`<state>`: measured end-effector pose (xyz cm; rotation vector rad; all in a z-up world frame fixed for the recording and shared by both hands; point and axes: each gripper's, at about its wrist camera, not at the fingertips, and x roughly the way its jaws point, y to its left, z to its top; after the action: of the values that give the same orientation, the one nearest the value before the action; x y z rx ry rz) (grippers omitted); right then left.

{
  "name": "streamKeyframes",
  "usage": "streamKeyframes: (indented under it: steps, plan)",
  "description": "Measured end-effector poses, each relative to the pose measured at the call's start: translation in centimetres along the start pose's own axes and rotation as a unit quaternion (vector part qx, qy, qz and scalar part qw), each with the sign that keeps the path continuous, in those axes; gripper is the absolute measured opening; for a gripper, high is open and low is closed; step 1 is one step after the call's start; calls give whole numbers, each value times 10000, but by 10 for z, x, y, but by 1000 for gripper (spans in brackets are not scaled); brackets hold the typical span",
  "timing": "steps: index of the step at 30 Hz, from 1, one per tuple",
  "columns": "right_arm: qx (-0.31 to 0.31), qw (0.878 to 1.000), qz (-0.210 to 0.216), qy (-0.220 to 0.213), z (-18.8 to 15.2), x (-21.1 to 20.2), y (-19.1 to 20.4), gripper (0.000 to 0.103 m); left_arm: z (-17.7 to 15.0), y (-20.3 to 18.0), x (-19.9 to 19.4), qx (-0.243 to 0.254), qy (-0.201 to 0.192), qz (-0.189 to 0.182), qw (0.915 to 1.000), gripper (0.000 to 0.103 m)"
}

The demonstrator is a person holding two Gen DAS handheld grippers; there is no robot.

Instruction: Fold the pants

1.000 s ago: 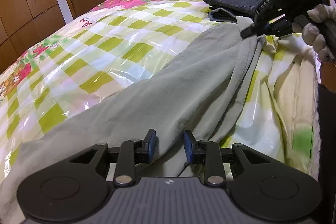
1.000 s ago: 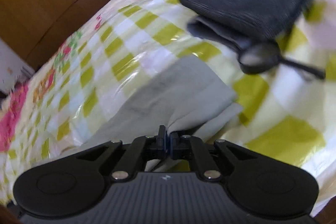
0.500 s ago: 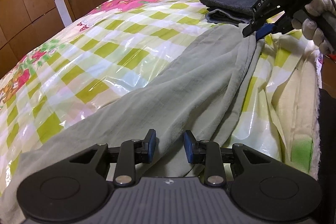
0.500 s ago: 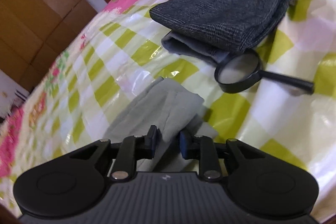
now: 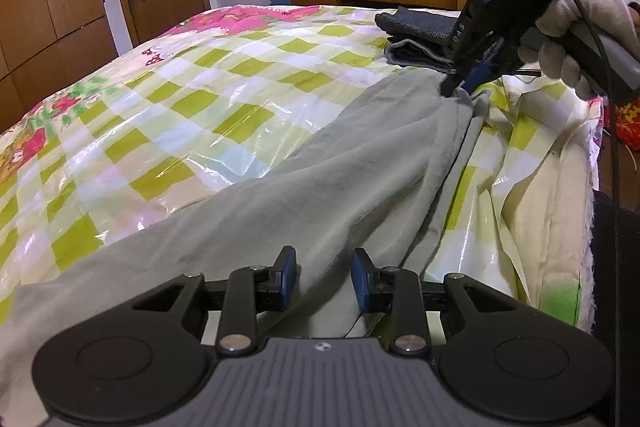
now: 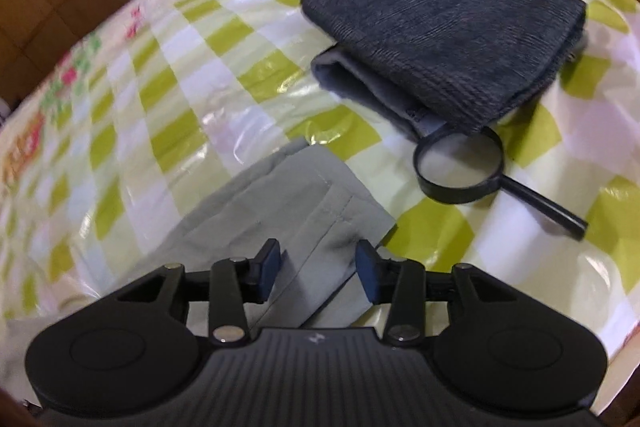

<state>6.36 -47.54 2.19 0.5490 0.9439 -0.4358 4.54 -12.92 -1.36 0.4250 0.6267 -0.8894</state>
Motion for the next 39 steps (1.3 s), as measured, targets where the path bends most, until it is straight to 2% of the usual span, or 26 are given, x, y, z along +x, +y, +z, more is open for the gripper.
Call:
streamKeyframes:
  steps: [2, 3, 5, 7, 10, 14, 16, 18, 20, 22, 24, 26, 28, 33, 36, 38, 39]
  plan:
    - [-78, 9999, -117, 52, 2, 4, 1, 19, 1, 1, -2, -21, -49, 2, 10000, 44]
    - [-28, 9999, -67, 79, 4, 4, 0, 3, 2, 2, -3, -37, -70, 5, 10000, 44]
    - [173, 9997, 163, 78, 9, -3, -5, 3, 5, 5, -6, -44, -122, 43, 9999, 44]
    - [185, 9990, 377, -117, 14, -15, -4, 3, 10, 9, -10, -56, -183, 97, 9998, 44]
    - [325, 9934, 1010, -445, 22, -39, 1, 3, 18, 15, -22, -47, -333, 295, 9990, 44]
    - [650, 9702, 2040, -1138, 29, -81, 0, 2, 24, 21, -34, -127, -471, 383, 9981, 46]
    - [959, 9606, 2265, -1297, 19, -91, -15, 2, 20, 16, -27, -50, -367, 342, 9987, 47]
    - [1201, 9617, 2144, -1217, 3, -82, -36, 3, 14, 9, -16, 4, -152, 228, 9996, 47]
    - [1420, 9708, 1764, -793, -17, -56, -57, 3, 9, 1, -9, 40, 6, 121, 9999, 47]
    - [1602, 9742, 1509, -489, -30, -36, -73, 9, 6, -6, -5, 100, 108, 76, 9999, 47]
    - [1758, 9743, 1365, -336, -36, -27, -83, 9, 5, -10, -4, 136, 137, 48, 9998, 47]
    - [1874, 9707, 1467, -340, -38, -29, -88, 12, 7, -12, -3, 157, 127, 40, 9998, 47]
    - [1839, 9713, 1465, -369, -36, -34, -88, 27, 9, -13, -4, 189, 82, 58, 9998, 47]
    - [1759, 9730, 1473, -244, -34, -37, -79, 48, 11, -14, -5, 163, 19, 30, 9999, 47]
    - [1596, 9775, 1379, -94, -33, -30, -69, 49, 10, -14, -6, 143, 5, 22, 9999, 47]
    - [1519, 9819, 1136, 6, -32, -22, -61, 50, 11, -14, -8, 141, -21, 40, 9999, 47]
    - [1478, 9829, 1095, -8, -33, -20, -59, 47, 11, -13, -9, 130, -51, 42, 9999, 47]
